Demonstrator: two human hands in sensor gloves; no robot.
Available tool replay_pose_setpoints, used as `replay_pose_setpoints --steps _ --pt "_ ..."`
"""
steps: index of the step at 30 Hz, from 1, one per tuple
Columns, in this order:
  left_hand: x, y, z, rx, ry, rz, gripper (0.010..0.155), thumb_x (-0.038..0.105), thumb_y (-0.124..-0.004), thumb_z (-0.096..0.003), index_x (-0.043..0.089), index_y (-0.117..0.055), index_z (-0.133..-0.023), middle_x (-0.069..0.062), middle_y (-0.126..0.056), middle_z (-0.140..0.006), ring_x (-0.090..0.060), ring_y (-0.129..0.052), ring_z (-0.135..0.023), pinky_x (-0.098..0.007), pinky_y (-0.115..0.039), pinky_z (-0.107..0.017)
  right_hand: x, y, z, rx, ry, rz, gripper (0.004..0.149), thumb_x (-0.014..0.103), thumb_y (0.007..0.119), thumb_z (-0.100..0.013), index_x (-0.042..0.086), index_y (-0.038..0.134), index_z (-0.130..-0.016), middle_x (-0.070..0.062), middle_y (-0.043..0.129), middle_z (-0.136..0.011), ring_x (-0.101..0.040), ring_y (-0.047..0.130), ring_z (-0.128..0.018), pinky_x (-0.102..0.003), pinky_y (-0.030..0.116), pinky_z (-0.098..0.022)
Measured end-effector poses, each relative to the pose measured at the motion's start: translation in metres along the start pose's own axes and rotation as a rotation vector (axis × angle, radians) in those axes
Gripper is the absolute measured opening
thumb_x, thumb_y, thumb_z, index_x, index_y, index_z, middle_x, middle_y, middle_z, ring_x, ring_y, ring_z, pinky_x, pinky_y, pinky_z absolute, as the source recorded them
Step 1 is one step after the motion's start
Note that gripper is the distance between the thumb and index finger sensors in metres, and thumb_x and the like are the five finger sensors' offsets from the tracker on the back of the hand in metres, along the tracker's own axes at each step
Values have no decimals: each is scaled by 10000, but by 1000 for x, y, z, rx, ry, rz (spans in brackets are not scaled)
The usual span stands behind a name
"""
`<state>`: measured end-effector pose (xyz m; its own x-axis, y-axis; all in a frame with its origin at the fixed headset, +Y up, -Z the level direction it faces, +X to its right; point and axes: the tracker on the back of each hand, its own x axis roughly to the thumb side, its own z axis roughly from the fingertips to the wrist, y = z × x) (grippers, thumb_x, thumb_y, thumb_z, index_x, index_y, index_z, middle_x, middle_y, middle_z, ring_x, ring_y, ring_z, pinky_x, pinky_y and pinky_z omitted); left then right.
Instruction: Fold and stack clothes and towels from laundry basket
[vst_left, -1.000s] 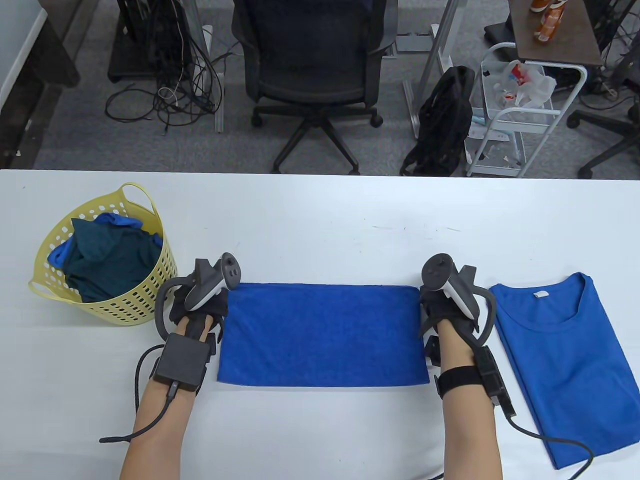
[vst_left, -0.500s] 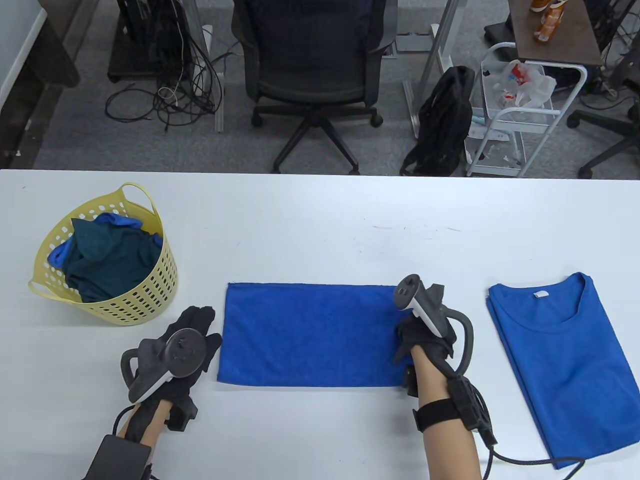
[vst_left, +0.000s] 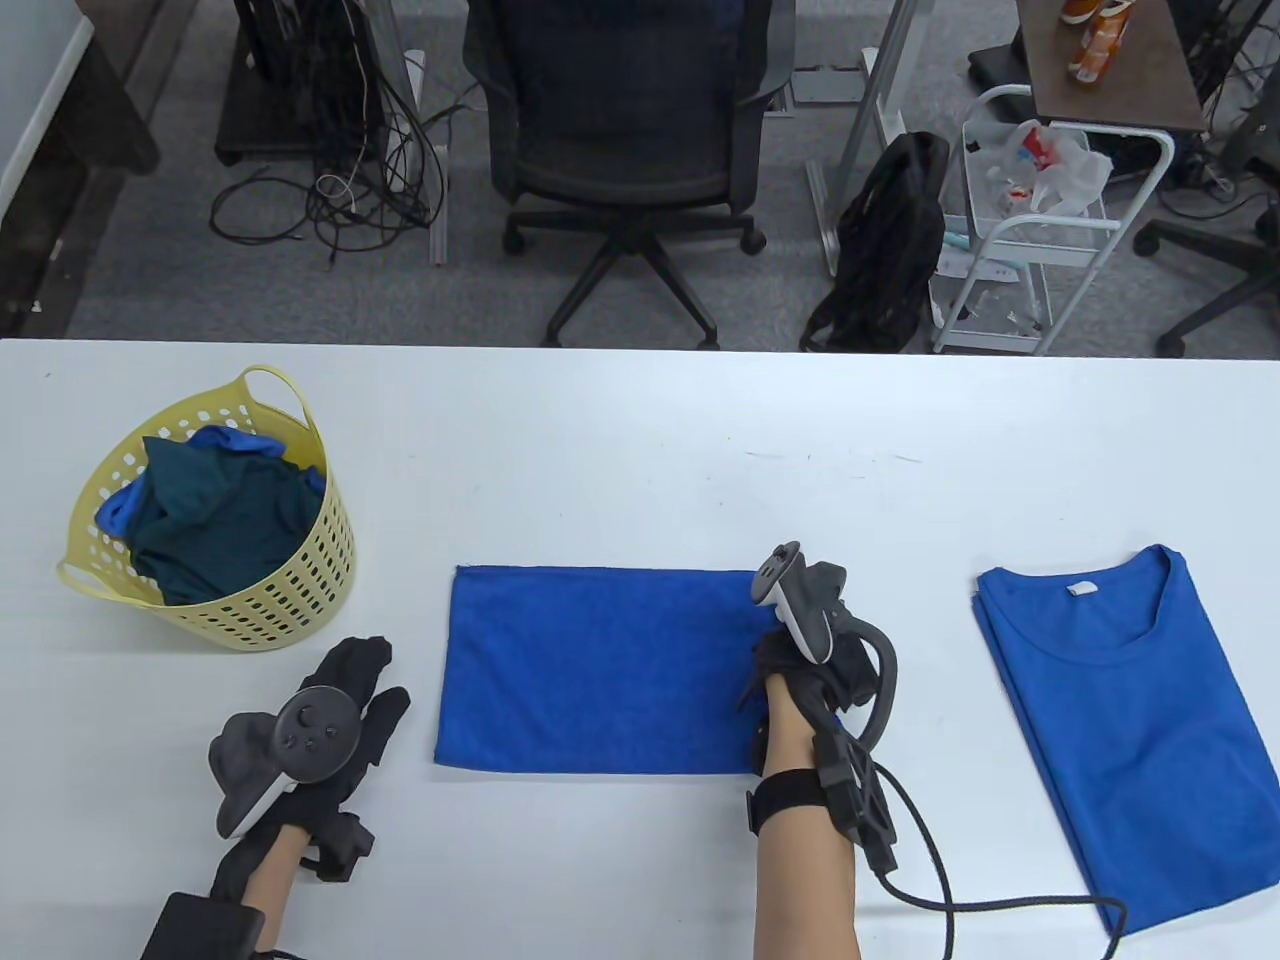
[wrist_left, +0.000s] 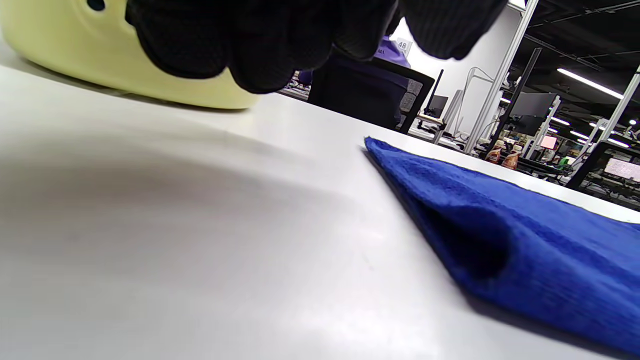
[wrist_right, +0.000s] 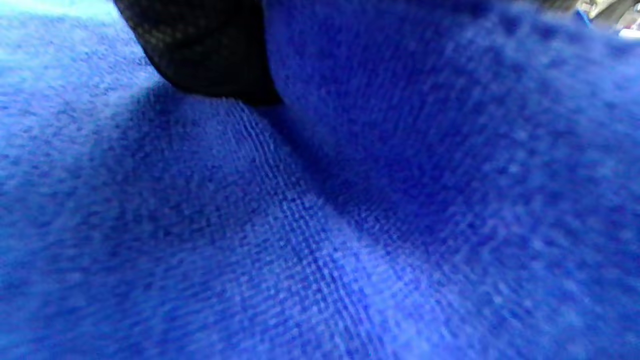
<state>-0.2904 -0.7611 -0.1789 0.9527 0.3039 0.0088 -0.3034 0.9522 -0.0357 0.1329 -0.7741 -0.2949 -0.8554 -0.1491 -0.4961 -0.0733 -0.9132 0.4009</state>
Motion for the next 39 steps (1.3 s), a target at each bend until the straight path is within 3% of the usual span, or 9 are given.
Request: replay_pose_setpoints --steps 2,4,6,8,13,18,26,34,39 --pt "0 0 0 -4 -4 -1 694 511 -718 -574 174 -580 -1165 -201 -655 -1188 -396 -821 -989 -561 -759 -687 2 1 3 -6 -43 17 384 214 854 -584 14 754 -897 -146 815 -722 -338 831 -653 -702 651 -605" --pt "1 0 1 -5 -9 -8 695 513 -717 -572 178 -580 -1165 -201 -646 -1192 -396 -815 -994 -564 -755 -689 -1 -1 0 39 -132 34 354 203 829 -600 15 749 -890 -365 587 -1027 -588 644 -892 -777 537 -631" --pt "0 1 1 -4 -14 -8 691 514 -716 -572 182 -583 -1163 -204 -643 -1193 -397 -811 -998 -565 -754 -691 -11 -5 -3 115 -182 -65 371 210 764 -636 3 691 -935 -417 543 -1043 -654 591 -905 -762 581 -630" --pt "0 2 2 0 -17 -1 689 516 -716 -570 189 -583 -1162 -205 -636 -1196 -400 -807 -1001 -566 -753 -692 -29 -18 -6 90 -281 -172 388 215 730 -647 5 644 -962 -359 668 -1026 -584 738 -865 -704 687 -608" --pt "-2 4 2 -3 -16 22 692 519 -711 -571 190 -574 -1165 -209 -630 -1198 -402 -801 -1005 -568 -750 -693 -81 -10 -32 333 -447 -662 584 227 694 -650 30 419 -1125 -275 791 -962 -397 916 -745 -641 773 -586" --pt "0 2 2 -15 -28 14 692 521 -709 -571 208 -561 -1171 -212 -628 -1200 -403 -802 -1004 -567 -750 -694 -115 11 -45 596 -621 -928 731 339 724 -651 360 203 -1163 -247 606 -1151 -435 818 -871 -637 763 -598" --pt "3 -1 3 -42 -59 13 671 519 -710 -570 236 -574 -1164 -205 -633 -1201 -393 -812 -1000 -560 -755 -694 -100 14 -36 441 -762 -697 604 186 765 -604 317 493 -1126 -114 378 -1209 -285 841 -771 -462 793 -563" --pt "2 -1 3 -41 -63 16 693 516 -711 -570 197 -568 -1168 -191 -638 -1200 -381 -816 -1002 -560 -758 -692 -93 -13 -23 347 -917 -782 747 190 808 -580 190 350 -1170 -101 221 -1213 -221 881 -626 -376 823 -478" --pt "3 -3 2 -56 -69 12 698 516 -711 -569 192 -566 -1170 -187 -638 -1202 -380 -819 -1002 -559 -758 -694 -102 8 -32 348 -757 -653 785 177 809 -579 161 291 -1168 -130 199 -1204 -231 871 -598 -366 812 -460"
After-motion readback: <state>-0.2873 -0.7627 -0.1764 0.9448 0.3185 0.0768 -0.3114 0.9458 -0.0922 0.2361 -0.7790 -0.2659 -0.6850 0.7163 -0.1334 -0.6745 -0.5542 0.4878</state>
